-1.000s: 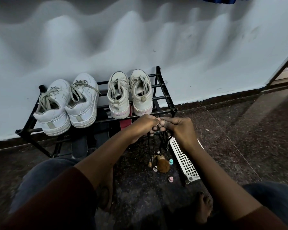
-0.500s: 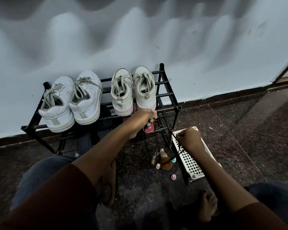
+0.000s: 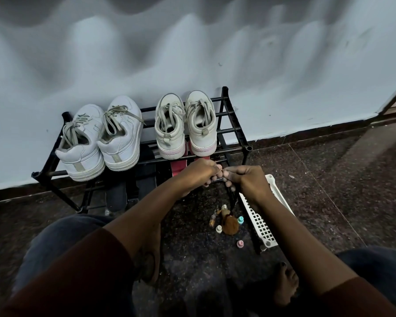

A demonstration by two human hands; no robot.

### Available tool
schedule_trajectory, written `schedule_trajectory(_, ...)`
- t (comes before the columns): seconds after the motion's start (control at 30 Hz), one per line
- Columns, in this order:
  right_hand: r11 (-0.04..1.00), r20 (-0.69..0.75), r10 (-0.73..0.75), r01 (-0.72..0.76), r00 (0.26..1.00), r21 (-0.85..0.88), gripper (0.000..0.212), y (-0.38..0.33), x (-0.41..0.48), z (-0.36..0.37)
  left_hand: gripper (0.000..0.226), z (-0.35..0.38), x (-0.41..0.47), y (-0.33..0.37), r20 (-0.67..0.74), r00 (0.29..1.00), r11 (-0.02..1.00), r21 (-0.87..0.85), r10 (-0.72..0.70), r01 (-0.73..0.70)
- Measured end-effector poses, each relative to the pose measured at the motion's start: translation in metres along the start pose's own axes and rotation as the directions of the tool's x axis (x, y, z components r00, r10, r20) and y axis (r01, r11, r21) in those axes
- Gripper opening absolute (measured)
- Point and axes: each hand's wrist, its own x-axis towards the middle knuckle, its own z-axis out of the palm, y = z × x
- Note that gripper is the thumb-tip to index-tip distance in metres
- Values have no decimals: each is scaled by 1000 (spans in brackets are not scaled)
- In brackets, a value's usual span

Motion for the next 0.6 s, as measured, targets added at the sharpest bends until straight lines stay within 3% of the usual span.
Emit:
schedule_trajectory(0.07, 974, -42, -47, 37, 998, -223, 11, 5, 3, -6, 31, -2, -1, 1, 5, 1000, 999, -32, -5, 5)
schedule_trajectory(0.13, 885, -86, -102, 51, 991, -463, 9, 11, 5, -11, 31, -6, -2, 4, -8, 1000, 998, -58, 1, -1)
schedule_trajectory(0.23, 783, -114, -33, -46, 993, -621, 11, 25, 8, -20, 30, -12, -3, 7, -46, 999, 995, -96, 15, -19)
schedule_trajectory(0.33, 688, -121, 52, -123, 991, -715, 34, 36, 9, -24, 30, -17, -2, 8, -86, 996, 991, -126, 26, -36)
schedule_trajectory(0.37, 676, -128, 36, -118, 991, -727, 30, 37, 9, -23, 30, -18, -2, 9, -101, 995, 990, -136, 24, -37)
schedule_trajectory(0.43, 764, -179, -94, -44, 979, -644, 11, 30, 6, -18, 31, -18, -2, 9, -117, 993, 990, -140, 18, -35)
schedule_trajectory(0.47, 845, -214, -147, 10, 966, -535, 12, 24, 4, -15, 31, -18, -2, 9, -112, 994, 992, -119, 18, -31)
schedule_trajectory(0.53, 964, -211, -162, 109, 964, -243, 14, 9, 0, -8, 31, -14, -2, 8, -74, 997, 999, -45, 10, -13)
schedule_trajectory(0.6, 988, -133, -145, 135, 980, -81, 15, -2, -1, -2, 30, -8, -3, 7, -25, 1000, 1000, -12, 10, -10)
